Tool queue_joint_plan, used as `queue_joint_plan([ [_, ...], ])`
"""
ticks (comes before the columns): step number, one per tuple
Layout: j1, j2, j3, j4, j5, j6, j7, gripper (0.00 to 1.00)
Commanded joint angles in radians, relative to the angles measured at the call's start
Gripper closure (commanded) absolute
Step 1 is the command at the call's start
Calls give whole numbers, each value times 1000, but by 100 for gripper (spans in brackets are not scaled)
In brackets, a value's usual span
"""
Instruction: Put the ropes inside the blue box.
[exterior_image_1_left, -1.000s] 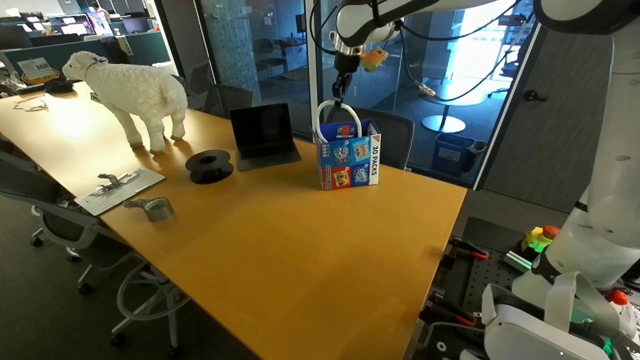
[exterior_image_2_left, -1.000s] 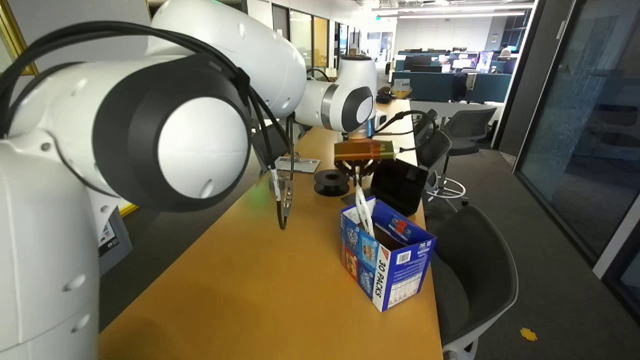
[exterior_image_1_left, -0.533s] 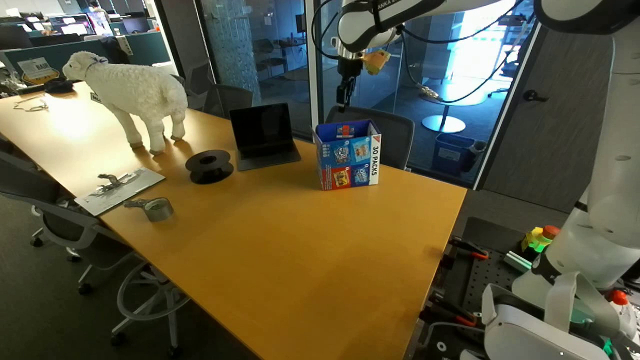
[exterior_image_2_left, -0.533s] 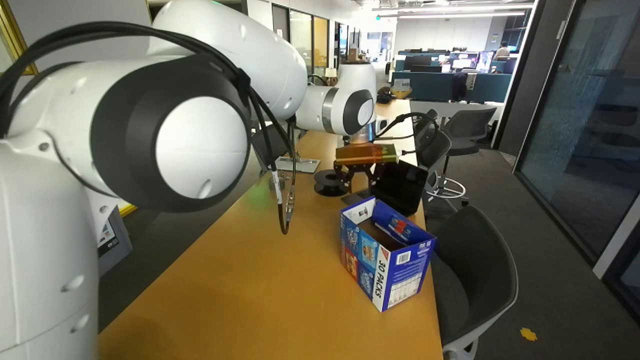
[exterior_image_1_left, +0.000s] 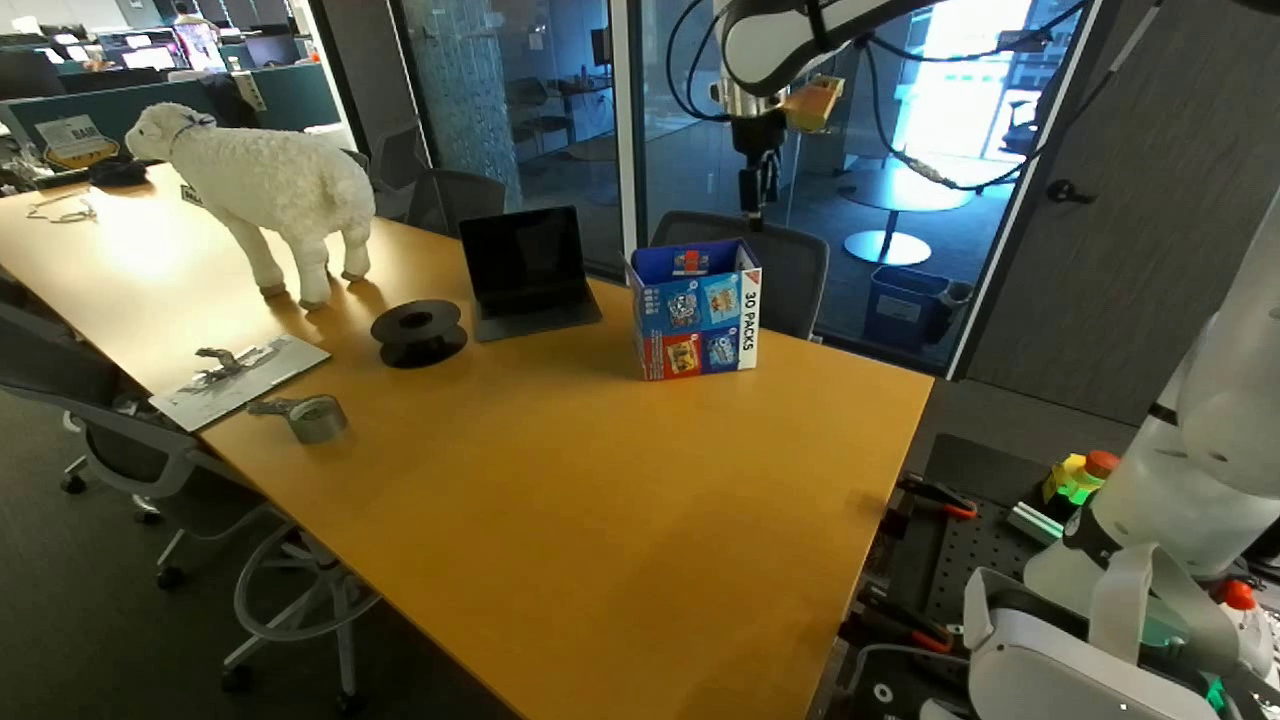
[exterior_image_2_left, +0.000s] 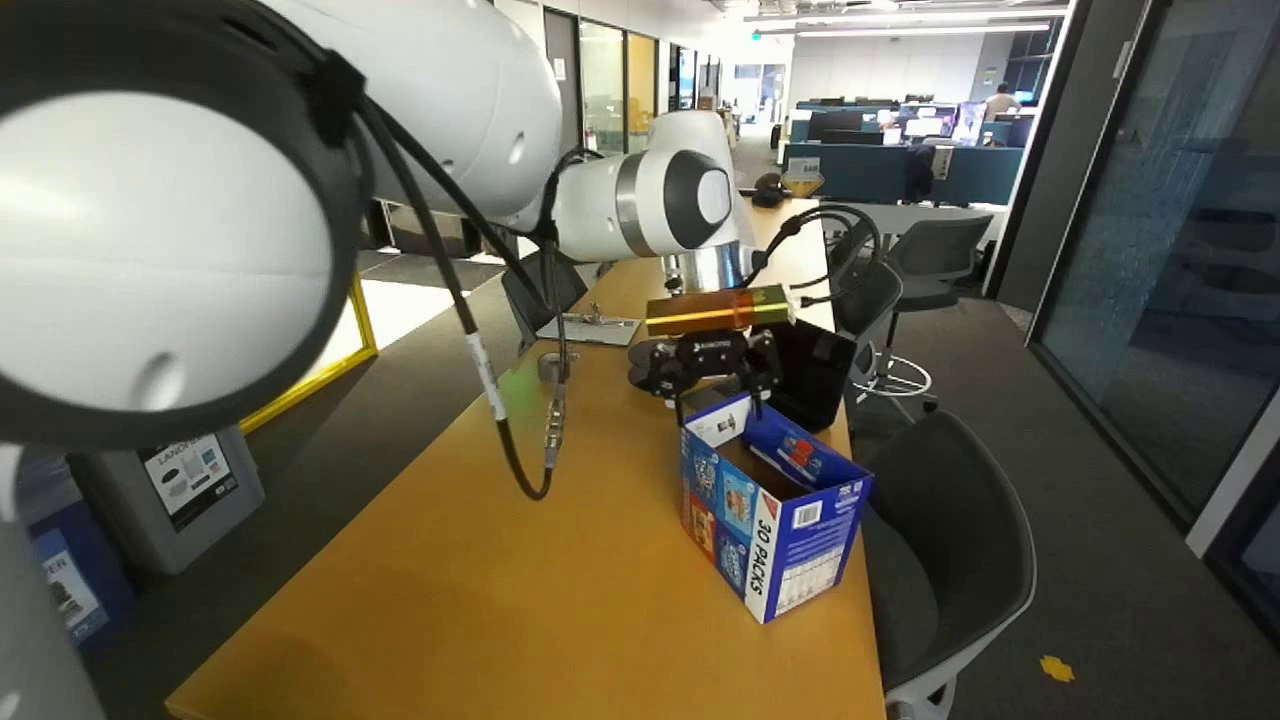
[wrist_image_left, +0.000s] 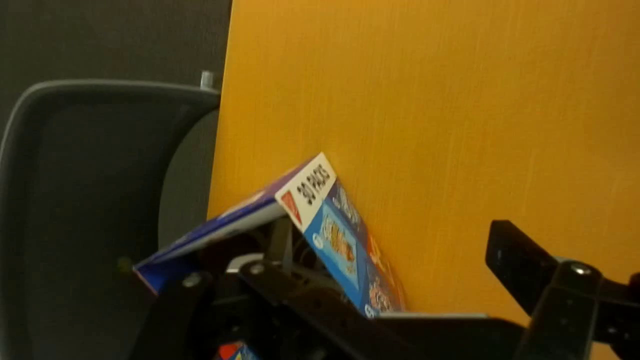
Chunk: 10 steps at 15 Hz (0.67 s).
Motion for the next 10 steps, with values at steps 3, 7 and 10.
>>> queue_joint_plan([
  [3,52,-343,5,-259,-33,-149,143,0],
  [7,98,-575,-16,-384,143,-140,71,0],
  [10,151,-751,-11,-452,232,-166,39,0],
])
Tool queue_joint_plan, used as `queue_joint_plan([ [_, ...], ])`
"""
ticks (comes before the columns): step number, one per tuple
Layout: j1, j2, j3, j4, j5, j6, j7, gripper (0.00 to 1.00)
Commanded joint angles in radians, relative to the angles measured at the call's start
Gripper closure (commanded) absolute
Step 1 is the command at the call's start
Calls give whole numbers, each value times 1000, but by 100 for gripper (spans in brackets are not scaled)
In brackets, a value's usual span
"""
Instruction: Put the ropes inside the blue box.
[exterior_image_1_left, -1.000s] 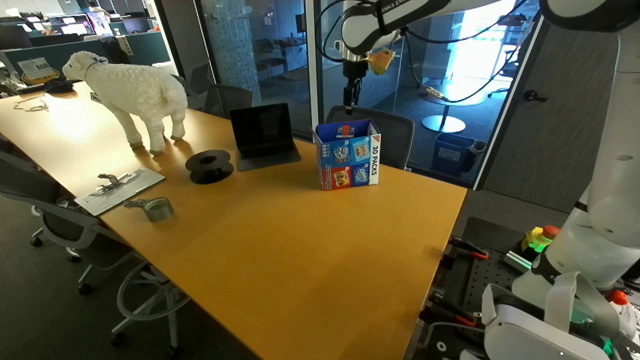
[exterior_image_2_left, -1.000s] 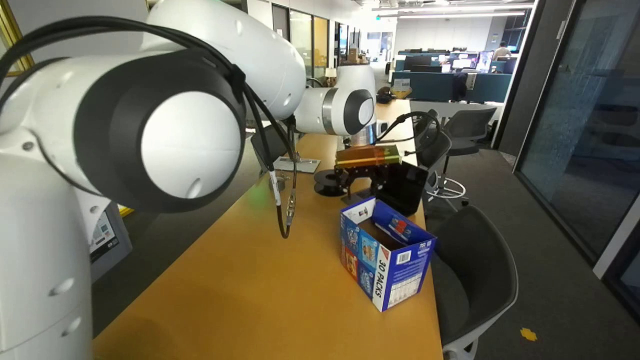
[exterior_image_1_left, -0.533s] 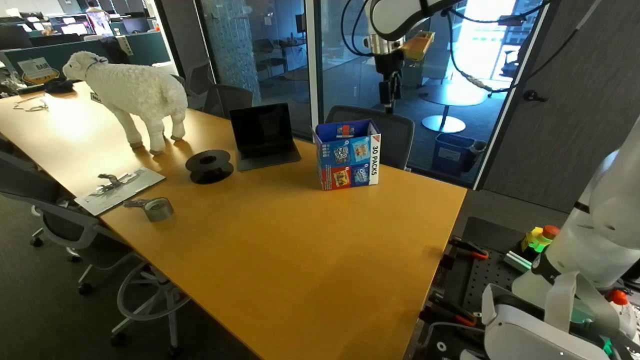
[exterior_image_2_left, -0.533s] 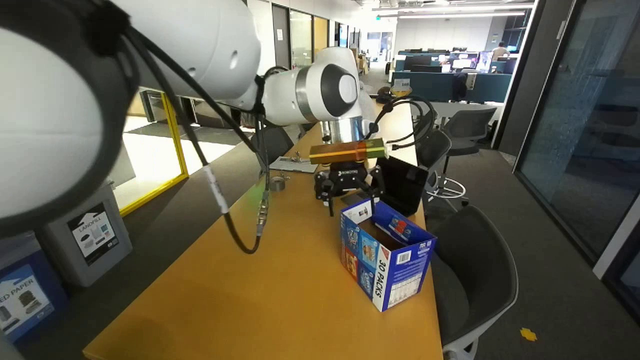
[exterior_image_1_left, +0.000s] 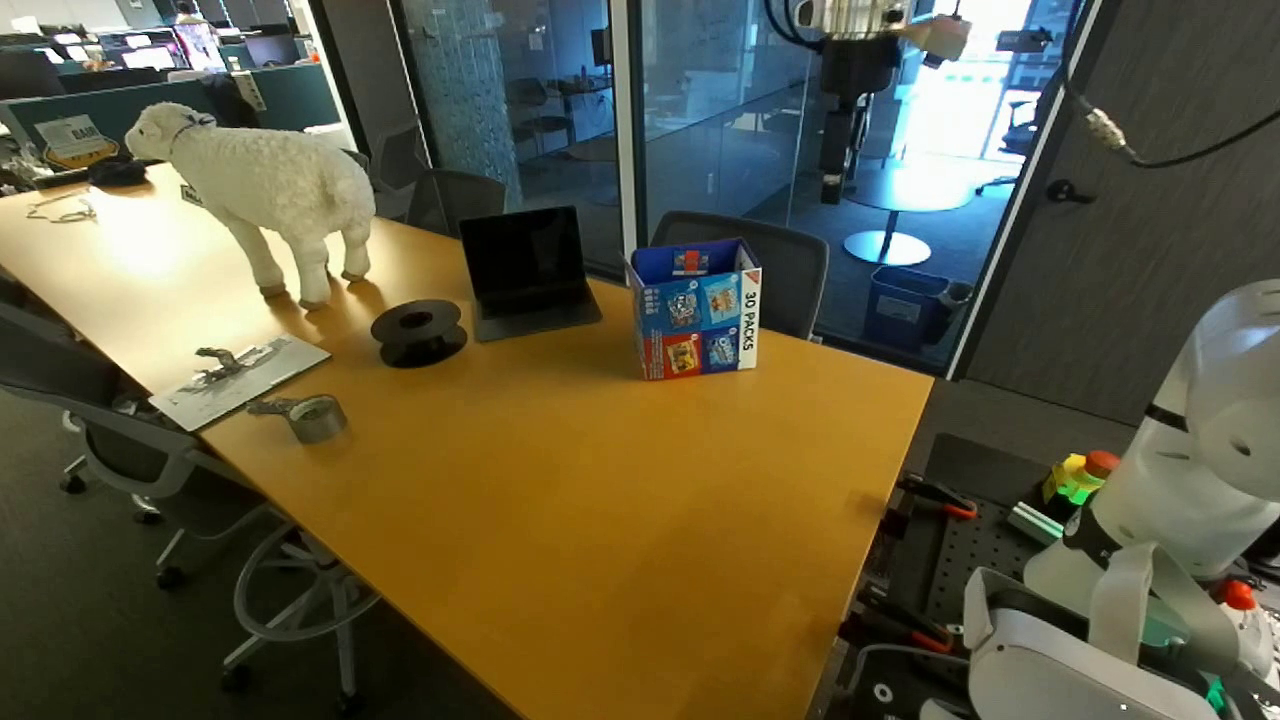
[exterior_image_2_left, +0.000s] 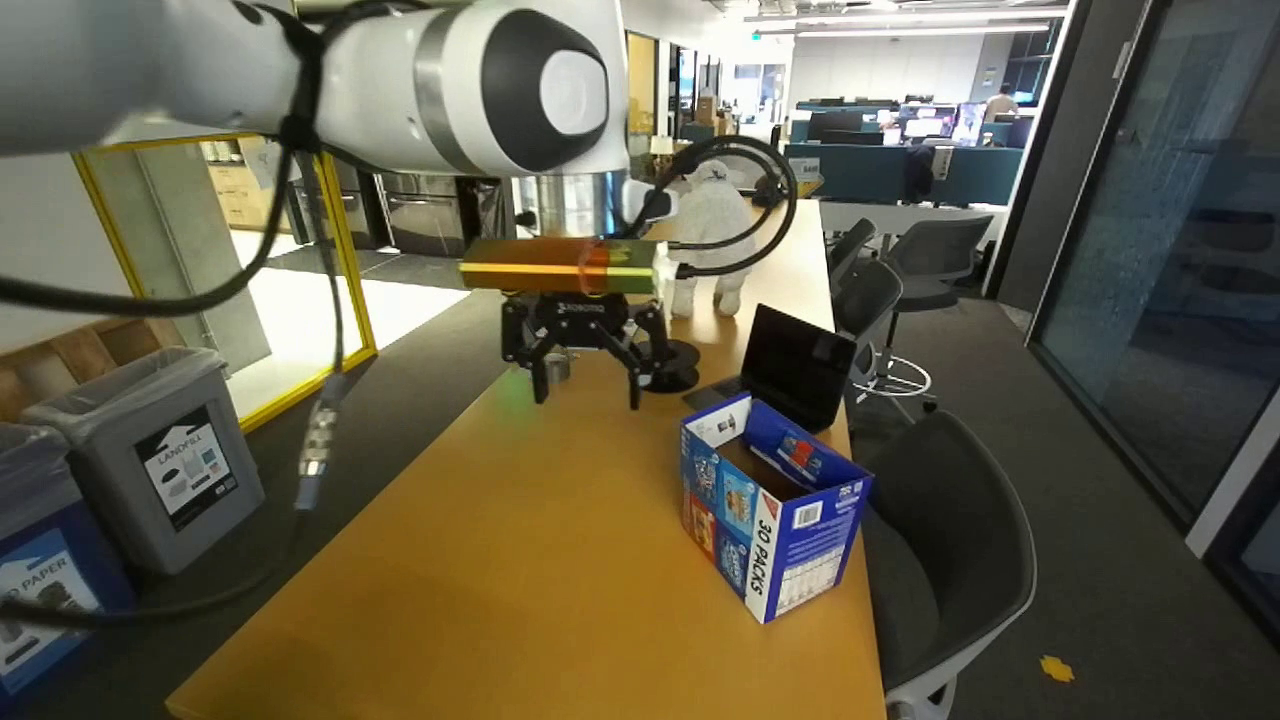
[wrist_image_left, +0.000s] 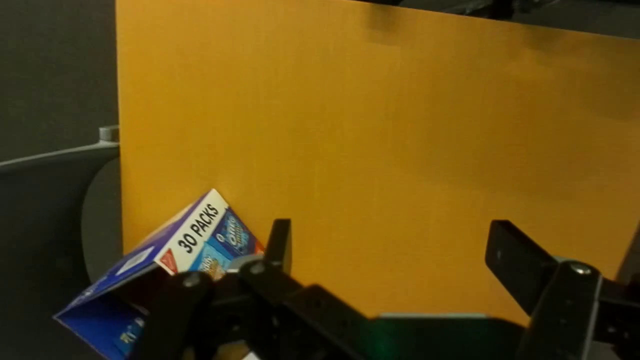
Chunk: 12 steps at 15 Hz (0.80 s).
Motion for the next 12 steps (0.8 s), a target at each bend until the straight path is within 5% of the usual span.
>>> queue_joint_plan([
  [1,74,-252,-4,-113,91,-36,-45,0],
  [7,180,-453,121,-180,92,-193,38,0],
  [12,211,-433,240,-258,49,-194,148,0],
])
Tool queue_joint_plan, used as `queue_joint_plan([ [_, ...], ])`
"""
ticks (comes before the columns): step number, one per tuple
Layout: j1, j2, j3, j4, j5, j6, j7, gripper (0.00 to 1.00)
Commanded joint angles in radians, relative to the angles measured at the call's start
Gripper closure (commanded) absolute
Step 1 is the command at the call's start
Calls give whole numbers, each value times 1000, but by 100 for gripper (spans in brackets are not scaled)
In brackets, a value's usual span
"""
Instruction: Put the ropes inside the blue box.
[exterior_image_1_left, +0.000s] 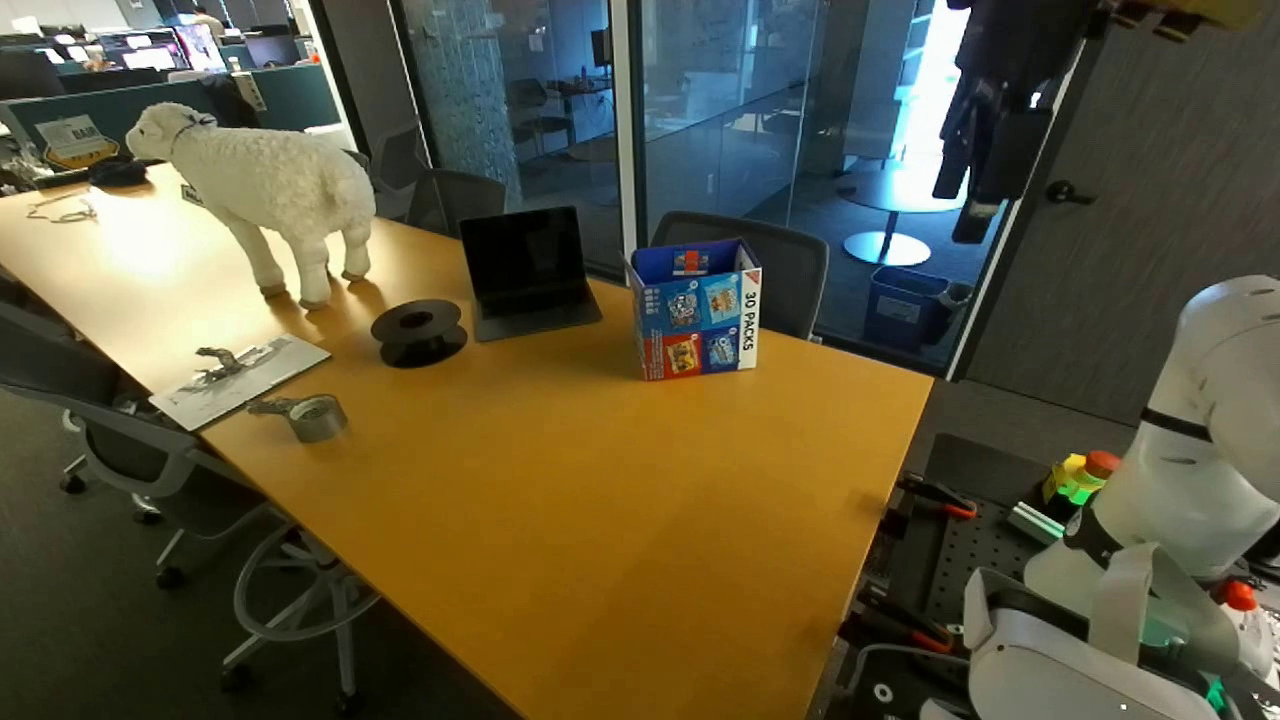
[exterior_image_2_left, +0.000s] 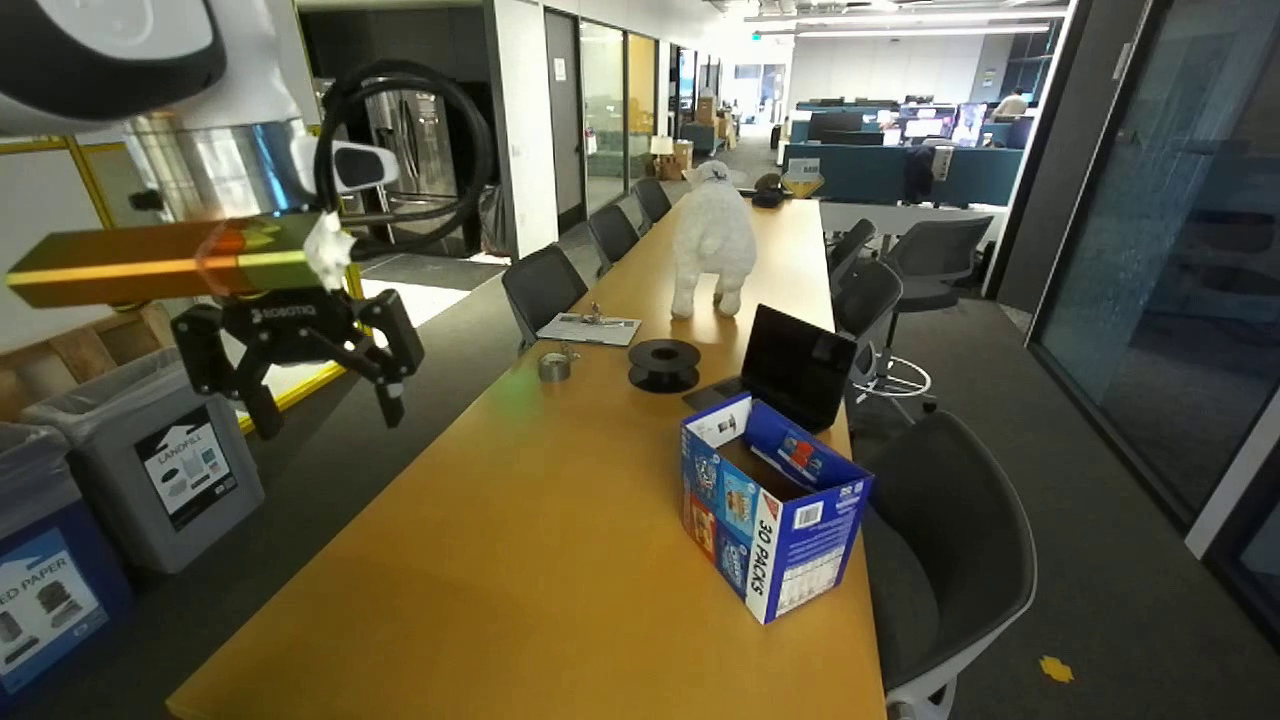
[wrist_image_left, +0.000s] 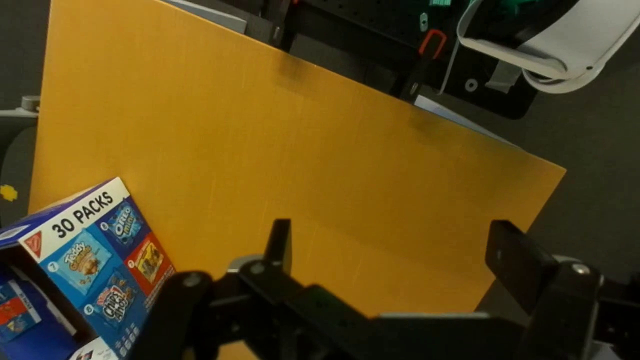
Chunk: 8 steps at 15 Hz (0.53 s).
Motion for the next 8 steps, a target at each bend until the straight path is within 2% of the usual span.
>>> queue_joint_plan([
  [1,16,32,55,-50,-41,14,77,0],
  [8,28,62,51,-98,-68,3,120,0],
])
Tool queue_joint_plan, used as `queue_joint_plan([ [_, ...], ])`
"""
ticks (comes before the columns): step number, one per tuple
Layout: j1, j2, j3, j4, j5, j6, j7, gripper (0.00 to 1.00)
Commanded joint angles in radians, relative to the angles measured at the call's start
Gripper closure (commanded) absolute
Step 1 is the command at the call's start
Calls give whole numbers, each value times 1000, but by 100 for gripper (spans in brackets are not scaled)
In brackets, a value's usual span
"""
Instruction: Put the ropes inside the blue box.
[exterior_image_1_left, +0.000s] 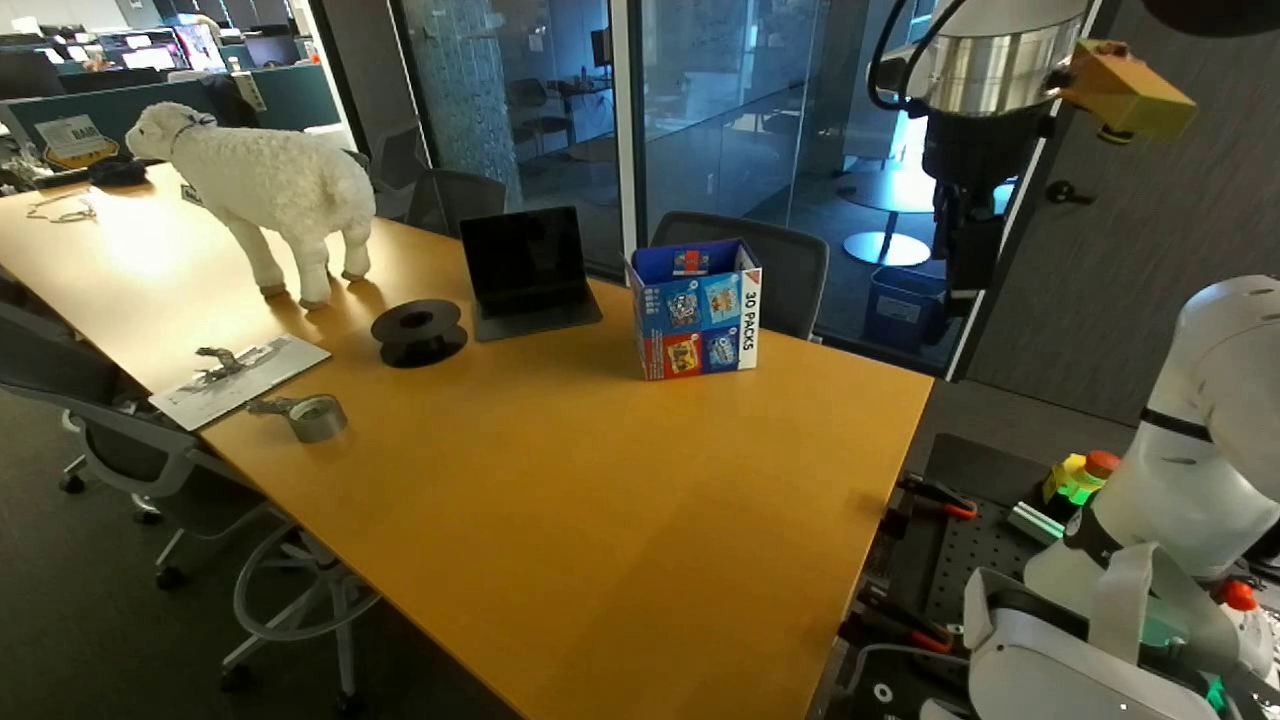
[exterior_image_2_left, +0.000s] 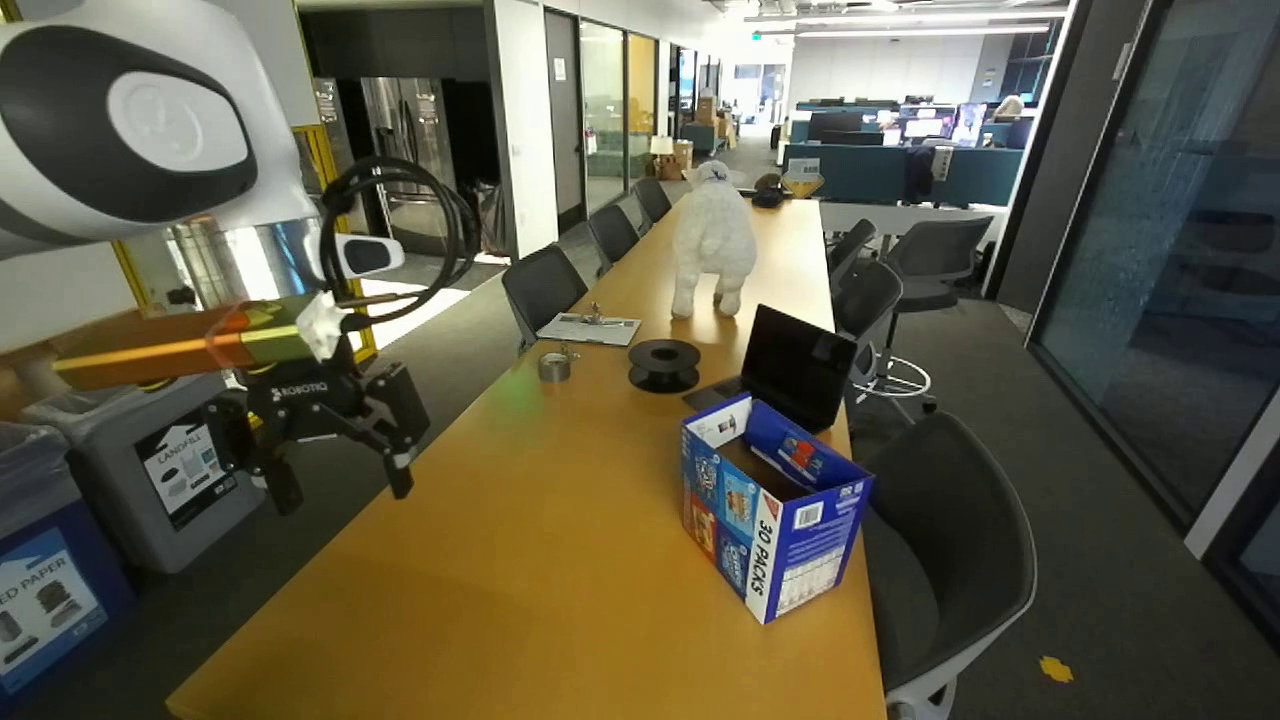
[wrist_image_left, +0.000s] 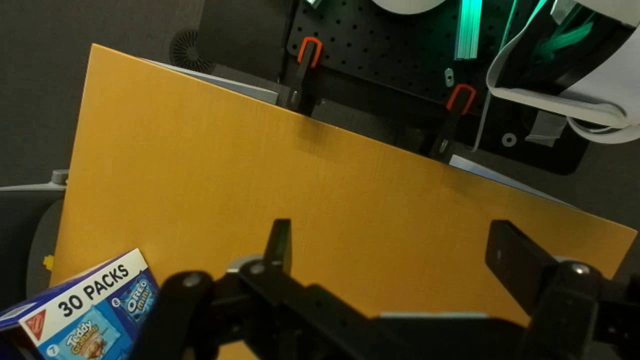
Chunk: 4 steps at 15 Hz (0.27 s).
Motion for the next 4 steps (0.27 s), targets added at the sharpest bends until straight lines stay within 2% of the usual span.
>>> queue_joint_plan([
  [1,24,8,-16,-1,-12,-3,18,0],
  [4,23,9,-16,-2,-13,-3,23,0],
])
